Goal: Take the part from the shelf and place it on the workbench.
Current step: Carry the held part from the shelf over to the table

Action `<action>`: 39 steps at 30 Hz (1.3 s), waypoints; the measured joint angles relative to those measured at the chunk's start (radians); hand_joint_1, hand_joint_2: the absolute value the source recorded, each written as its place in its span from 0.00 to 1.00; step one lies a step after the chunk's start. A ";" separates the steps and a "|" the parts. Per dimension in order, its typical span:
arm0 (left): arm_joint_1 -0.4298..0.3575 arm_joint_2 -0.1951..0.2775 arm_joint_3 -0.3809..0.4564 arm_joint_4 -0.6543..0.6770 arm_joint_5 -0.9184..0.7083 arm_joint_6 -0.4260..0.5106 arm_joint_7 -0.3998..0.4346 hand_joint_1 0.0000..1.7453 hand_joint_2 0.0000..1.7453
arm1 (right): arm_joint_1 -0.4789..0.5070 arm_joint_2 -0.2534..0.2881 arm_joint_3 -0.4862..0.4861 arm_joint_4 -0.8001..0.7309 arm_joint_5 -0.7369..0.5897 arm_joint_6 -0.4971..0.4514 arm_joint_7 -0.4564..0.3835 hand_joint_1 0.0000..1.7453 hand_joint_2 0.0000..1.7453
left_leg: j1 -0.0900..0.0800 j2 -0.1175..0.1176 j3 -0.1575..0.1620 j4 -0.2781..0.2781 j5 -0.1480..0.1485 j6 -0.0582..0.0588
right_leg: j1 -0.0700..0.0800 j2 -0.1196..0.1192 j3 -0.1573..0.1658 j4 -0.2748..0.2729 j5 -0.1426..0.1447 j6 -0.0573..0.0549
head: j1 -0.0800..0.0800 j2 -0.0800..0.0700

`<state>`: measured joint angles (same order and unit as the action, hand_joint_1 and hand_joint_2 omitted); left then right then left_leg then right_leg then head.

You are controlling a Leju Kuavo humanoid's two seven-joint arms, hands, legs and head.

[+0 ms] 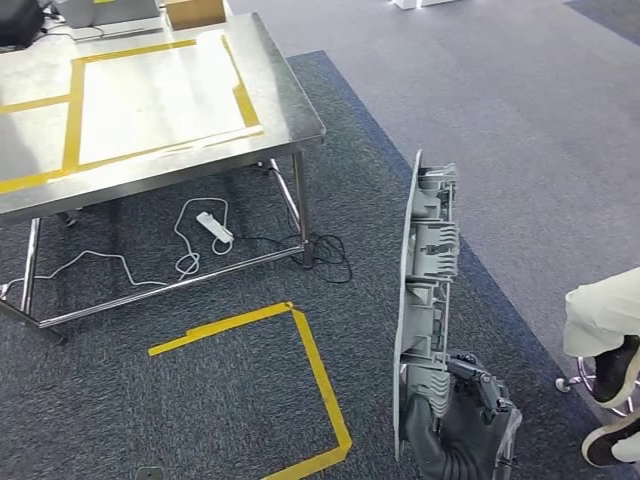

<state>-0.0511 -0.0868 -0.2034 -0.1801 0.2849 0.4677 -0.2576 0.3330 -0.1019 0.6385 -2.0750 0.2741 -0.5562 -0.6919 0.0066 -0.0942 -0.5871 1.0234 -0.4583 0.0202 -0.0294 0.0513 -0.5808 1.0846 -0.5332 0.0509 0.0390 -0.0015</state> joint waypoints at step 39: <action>-0.001 0.001 0.003 0.000 0.010 -0.003 0.004 0.00 1.00 | -0.018 0.000 -0.002 -0.001 -0.044 0.034 0.000 1.00 1.00 | -0.004 0.080 -0.071 0.175 -0.105 -0.037 | 0.002 -0.053 0.029 -0.052 0.008 -0.045 | -0.012 0.000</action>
<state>-0.0523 -0.0859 -0.2005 -0.1801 0.2950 0.4647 -0.2533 0.3148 -0.1022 0.6360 -2.0756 0.2300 -0.5226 -0.6922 0.0023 -0.0141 -0.6583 1.1982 -0.5635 -0.0163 -0.0275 -0.0014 -0.5515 1.0324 -0.5252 0.0059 0.0275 -0.0015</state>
